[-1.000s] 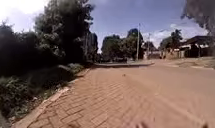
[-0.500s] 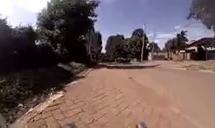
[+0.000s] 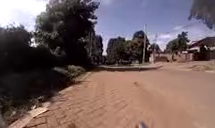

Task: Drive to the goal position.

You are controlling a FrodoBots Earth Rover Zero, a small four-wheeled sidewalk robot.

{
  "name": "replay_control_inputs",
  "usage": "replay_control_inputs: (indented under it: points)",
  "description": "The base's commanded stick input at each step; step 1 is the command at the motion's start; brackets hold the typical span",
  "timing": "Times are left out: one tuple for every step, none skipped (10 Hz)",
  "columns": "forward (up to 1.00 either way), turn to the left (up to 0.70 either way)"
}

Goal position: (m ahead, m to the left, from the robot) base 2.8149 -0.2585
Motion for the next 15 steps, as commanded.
replay_control_inputs:
  points:
    - [1.0,0.0]
    - [1.0,0.0]
    - [1.0,0.0]
    - [1.0,0.0]
    - [1.0,0.0]
    - [1.0,0.0]
    - [1.0,0.0]
    - [1.0,0.0]
    - [1.0,0.0]
    - [1.0,0.0]
    - [1.0,0.0]
    - [1.0,0.0]
    - [1.0,0.0]
    - [1.0,0.0]
    - [1.0,0.0]
